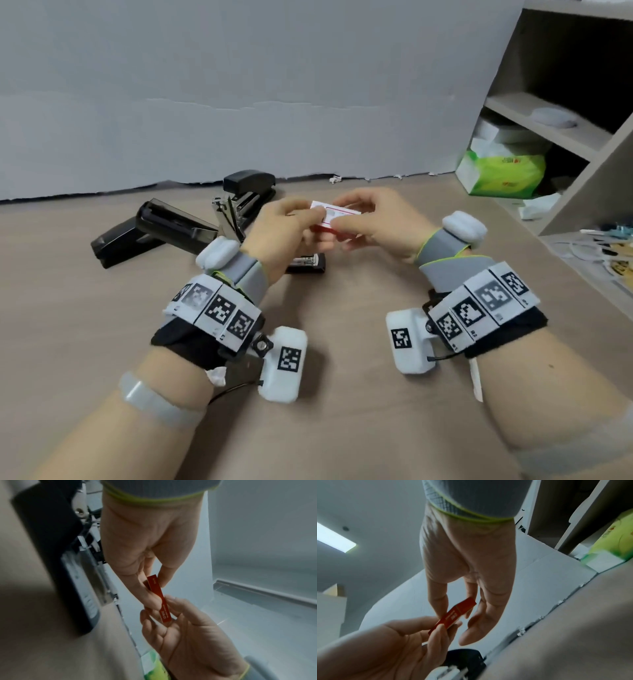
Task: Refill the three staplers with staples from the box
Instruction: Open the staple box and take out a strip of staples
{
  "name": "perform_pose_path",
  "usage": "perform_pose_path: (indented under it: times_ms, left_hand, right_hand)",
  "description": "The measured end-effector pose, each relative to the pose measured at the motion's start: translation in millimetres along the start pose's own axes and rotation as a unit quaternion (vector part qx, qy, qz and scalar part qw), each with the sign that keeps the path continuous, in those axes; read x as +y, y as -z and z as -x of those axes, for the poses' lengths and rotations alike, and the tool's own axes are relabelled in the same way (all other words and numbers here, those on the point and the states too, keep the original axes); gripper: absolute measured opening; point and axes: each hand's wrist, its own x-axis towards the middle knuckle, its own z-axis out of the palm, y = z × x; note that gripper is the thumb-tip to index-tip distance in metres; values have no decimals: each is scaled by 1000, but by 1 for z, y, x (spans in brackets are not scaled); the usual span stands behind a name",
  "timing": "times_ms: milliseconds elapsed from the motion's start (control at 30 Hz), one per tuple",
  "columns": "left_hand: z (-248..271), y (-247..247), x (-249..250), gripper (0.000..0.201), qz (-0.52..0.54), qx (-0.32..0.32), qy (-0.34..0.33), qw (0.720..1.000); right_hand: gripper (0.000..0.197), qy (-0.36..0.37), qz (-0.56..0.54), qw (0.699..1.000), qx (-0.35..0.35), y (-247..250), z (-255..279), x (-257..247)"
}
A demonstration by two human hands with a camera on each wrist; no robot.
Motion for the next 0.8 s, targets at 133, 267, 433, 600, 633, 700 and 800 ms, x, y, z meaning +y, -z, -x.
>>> perform_pose_path:
  times_ms: [133, 267, 433, 600, 633, 700, 800]
  left_hand:
    - [-11, 3, 17, 22, 31, 25, -60, 997]
    - [-7, 7, 19, 25, 25, 37, -69, 997]
    - [-3, 12, 19, 33, -15, 52, -81, 995]
    - [2, 14, 23, 49, -69, 45, -102, 991]
    - [2, 14, 23, 51, -72, 44, -104, 991]
    - [3, 14, 23, 54, -78, 43, -108, 990]
    - [6, 12, 22, 60, -88, 35, -104, 990]
  right_hand:
    - [21, 17, -96, 995, -11, -2, -4, -8]
    - [31, 29, -170, 984, -34, -1, 2, -8]
    - [26, 53, -219, 974, -40, -12, 5, -8]
    - [20, 69, -249, 966, -27, -19, 8, -11]
    - [21, 70, -252, 965, -23, -20, 9, -10]
    - [20, 70, -251, 965, -12, -22, 11, -8]
    - [16, 68, -243, 968, 16, -21, 14, -5]
